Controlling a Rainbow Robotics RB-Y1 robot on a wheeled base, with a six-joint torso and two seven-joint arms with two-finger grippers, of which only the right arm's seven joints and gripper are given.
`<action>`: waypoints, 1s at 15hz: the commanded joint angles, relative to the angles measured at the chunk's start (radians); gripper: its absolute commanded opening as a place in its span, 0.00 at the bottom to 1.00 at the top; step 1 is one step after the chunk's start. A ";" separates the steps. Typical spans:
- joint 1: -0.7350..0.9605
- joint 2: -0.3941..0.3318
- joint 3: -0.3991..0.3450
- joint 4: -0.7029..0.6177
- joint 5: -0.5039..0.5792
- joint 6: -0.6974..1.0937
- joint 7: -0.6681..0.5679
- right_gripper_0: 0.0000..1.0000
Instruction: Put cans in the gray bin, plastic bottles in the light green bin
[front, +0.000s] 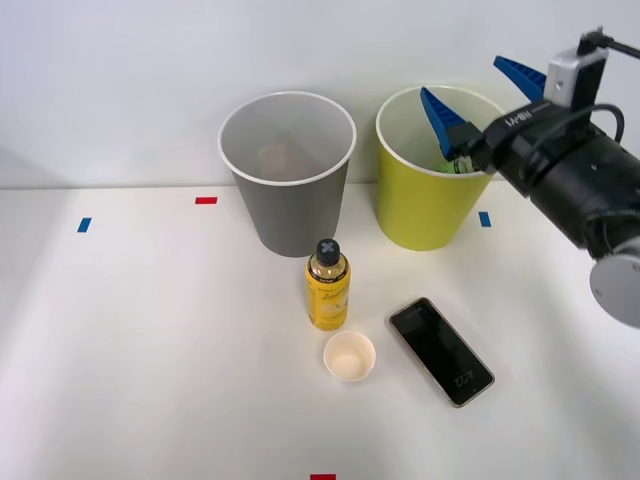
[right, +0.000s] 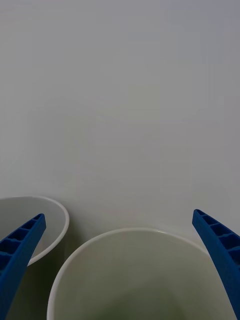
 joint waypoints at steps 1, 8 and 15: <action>0.241 -0.036 -0.024 -0.138 -0.009 -0.179 -0.014 1.00; 0.652 0.081 -0.045 -0.218 0.026 -0.415 0.022 1.00; 0.913 0.363 -0.019 -0.216 0.126 -0.430 0.026 1.00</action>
